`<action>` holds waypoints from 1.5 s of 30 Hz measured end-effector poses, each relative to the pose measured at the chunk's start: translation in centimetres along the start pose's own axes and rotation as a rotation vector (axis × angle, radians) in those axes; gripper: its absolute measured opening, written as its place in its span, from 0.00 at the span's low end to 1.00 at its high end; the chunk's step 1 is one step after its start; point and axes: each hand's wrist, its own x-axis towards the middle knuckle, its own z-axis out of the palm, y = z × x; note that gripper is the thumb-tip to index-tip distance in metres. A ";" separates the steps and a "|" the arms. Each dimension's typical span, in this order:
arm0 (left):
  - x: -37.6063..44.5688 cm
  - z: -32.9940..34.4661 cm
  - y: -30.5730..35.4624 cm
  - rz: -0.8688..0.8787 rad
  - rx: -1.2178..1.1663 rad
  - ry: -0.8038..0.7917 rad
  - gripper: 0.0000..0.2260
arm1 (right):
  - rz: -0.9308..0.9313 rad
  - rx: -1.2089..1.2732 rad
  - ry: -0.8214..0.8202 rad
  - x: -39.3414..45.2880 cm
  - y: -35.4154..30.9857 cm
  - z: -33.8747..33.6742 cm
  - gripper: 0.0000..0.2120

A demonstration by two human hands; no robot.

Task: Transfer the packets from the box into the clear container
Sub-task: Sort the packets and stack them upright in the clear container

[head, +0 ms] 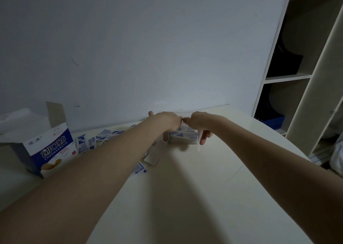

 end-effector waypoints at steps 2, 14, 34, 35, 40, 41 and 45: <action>0.0 0.0 0.1 -0.009 -0.028 0.000 0.15 | 0.032 -0.003 0.000 0.2 0.0 0.0 0.14; -2.0 -2.2 -1.1 0.195 0.232 0.413 0.18 | -0.045 -0.177 0.362 -1.8 -1.8 -1.9 0.11; -9.2 1.9 -13.2 0.031 -0.025 -0.347 0.19 | -0.536 -0.325 0.216 -3.4 -6.8 5.0 0.09; -9.1 2.0 -13.3 0.046 -0.028 -0.336 0.18 | -0.545 -0.247 0.224 -3.5 -6.9 4.9 0.08; -9.1 1.9 -14.6 0.060 -0.251 -0.273 0.08 | -0.448 0.403 0.053 -4.5 -7.1 4.5 0.15; -9.2 1.7 -15.0 0.044 -0.328 -0.262 0.07 | -0.438 0.556 -0.027 -4.6 -7.0 4.5 0.13; -9.5 0.7 -16.4 0.001 -0.458 -0.197 0.07 | -0.377 0.950 -0.177 -4.9 -6.4 4.2 0.04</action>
